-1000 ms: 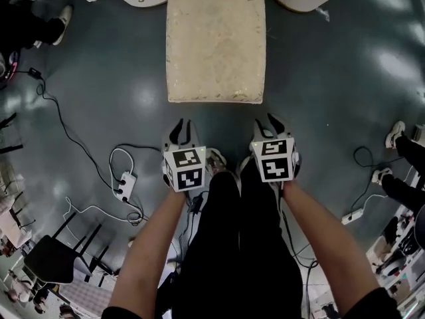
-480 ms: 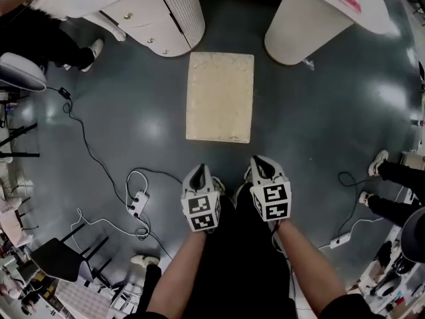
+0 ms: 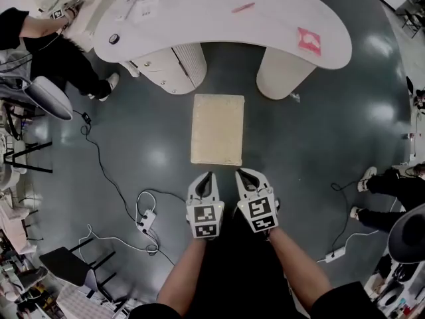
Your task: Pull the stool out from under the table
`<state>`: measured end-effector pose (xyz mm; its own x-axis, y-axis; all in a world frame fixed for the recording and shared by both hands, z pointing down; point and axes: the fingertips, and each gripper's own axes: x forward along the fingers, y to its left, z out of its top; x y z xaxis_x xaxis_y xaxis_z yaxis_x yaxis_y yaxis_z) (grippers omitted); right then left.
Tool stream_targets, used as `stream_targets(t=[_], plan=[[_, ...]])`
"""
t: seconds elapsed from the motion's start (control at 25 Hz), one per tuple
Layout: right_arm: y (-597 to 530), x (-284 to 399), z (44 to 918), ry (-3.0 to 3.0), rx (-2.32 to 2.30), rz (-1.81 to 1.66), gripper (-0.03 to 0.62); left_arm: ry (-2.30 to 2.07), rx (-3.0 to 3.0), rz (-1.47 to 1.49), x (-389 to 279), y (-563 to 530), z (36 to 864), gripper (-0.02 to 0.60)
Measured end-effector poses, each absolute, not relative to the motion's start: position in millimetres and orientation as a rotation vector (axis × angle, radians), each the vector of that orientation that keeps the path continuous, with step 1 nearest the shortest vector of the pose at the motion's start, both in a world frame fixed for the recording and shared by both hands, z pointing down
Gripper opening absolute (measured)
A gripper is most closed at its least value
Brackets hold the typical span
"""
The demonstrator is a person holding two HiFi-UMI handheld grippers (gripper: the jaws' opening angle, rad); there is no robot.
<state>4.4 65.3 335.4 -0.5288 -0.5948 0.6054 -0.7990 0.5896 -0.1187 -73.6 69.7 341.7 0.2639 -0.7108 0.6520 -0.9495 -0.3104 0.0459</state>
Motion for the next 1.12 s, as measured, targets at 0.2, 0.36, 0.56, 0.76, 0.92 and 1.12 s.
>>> stream_targets(t=[0.2, 0.36, 0.56, 0.76, 0.92, 1.12], plan=[[47.3, 15.9, 262.9, -2.392, 1.160, 0.432, 0.006, -1.542, 2.227, 0.671, -59.3, 51.3, 266.2, 0.006], [40.1, 27.9, 202.7, -2.457, 1.179, 0.329, 0.006, -1.572, 2.276, 0.640, -58.1, 51.4, 213.1, 0.006], [37.5, 36.5, 138.9, -2.510, 1.205, 0.170, 0.006, -1.587, 2.390, 0.619, -70.3, 37.4, 153.7, 0.006], [45.5, 46.4, 99.3, -2.494, 1.282, 0.125, 0.006, -1.476, 2.555, 0.610, -71.9, 40.7, 100.9, 0.006], [65.7, 34.7, 76.8, -2.496, 1.310, 0.055, 0.006, -1.477, 2.613, 0.498, -82.0, 57.3, 61.5, 0.006], [67.1, 17.9, 65.4, -2.502, 1.398, 0.083, 0.006, -1.467, 2.703, 0.376, -88.0, 57.6, 39.7, 0.006]])
